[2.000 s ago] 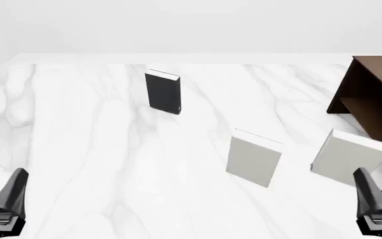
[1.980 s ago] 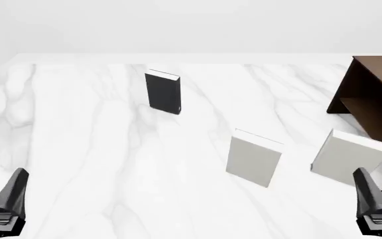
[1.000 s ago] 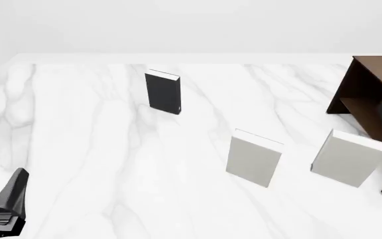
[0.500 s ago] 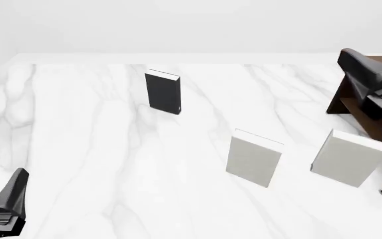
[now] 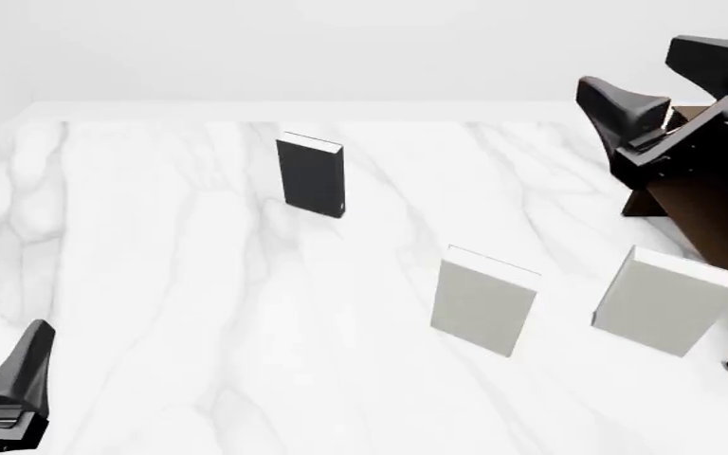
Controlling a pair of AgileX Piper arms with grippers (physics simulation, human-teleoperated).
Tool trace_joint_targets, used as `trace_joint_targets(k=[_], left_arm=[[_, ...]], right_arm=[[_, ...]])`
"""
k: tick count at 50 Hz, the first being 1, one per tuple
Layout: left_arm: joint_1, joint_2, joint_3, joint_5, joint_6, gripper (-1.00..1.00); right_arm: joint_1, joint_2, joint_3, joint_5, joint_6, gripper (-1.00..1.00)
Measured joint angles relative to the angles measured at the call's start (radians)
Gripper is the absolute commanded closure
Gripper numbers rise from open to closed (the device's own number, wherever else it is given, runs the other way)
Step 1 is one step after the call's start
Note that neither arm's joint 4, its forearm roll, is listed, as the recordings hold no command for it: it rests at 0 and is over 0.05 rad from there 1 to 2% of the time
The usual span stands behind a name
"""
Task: Pick up the book on the left and place it on top of the shelf.
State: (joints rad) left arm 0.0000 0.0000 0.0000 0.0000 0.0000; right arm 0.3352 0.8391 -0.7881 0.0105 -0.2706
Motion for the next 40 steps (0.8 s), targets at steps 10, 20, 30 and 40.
trace_joint_targets(k=[10, 20, 30, 40], left_arm=[[0.000, 0.000, 0.000, 0.000, 0.000, -1.00], [0.000, 0.000, 0.000, 0.000, 0.000, -1.00], [0.000, 0.000, 0.000, 0.000, 0.000, -1.00], [0.000, 0.000, 0.000, 0.000, 0.000, -1.00]], right_arm=[[0.012, 0.080, -0.030, -0.038, -0.007, -1.00], [0.023, 0.169, -0.053, -0.091, -0.010, -1.00], [0.038, 0.277, -0.077, -0.154, -0.007, -1.00], [0.048, 0.385, -0.117, -0.200, -0.001, -1.00]])
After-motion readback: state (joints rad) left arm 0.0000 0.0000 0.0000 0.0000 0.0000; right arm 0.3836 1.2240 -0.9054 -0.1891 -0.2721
